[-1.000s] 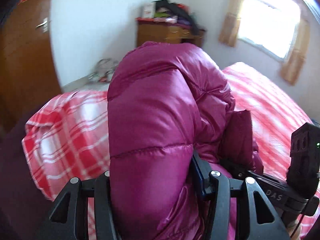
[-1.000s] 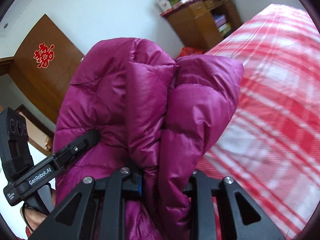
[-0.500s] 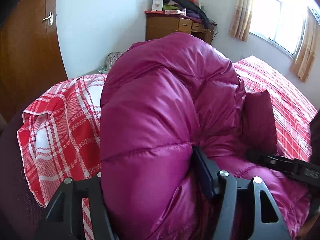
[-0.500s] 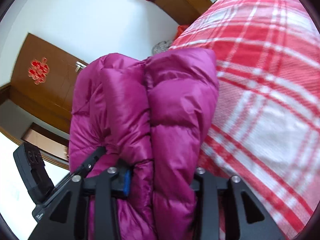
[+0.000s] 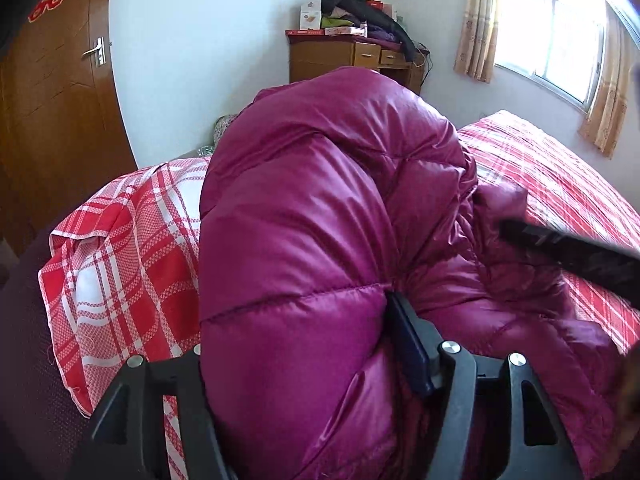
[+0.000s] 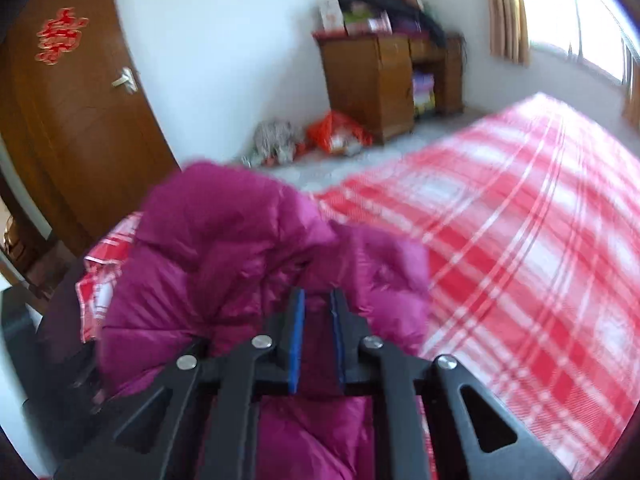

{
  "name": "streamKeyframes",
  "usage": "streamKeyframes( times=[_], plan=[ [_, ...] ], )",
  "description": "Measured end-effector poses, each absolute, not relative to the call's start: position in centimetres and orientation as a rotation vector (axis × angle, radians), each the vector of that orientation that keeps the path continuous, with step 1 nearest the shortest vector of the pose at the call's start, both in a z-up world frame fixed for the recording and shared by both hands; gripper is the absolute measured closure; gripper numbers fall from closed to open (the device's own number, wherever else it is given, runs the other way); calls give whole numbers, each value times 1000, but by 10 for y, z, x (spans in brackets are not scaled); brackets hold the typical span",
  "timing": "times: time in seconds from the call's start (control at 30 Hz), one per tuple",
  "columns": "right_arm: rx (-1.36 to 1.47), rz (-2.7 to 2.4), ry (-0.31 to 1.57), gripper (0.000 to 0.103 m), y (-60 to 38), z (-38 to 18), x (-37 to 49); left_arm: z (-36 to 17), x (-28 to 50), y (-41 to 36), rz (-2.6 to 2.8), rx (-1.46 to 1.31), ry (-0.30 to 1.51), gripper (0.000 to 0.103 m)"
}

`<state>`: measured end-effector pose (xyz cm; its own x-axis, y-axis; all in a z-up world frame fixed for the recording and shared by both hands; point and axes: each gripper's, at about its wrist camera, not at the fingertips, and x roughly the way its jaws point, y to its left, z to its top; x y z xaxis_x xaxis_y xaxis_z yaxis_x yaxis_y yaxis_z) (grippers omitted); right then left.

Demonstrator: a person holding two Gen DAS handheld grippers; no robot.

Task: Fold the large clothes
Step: 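Lift the bundle with both grippers and carry it toward the bed corner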

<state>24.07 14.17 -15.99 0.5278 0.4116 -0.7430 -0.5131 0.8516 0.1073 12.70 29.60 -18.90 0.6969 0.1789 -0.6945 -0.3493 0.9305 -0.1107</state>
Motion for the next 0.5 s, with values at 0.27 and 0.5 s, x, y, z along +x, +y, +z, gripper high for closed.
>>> streamKeyframes(
  times=[0.27, 0.5],
  plan=[
    [-58, 530, 856, 90, 128, -202, 235, -192, 131, 289, 306, -194, 731, 33],
    [-140, 447, 803, 90, 134, -200, 211, -192, 134, 287, 305, -173, 738, 26]
  ],
)
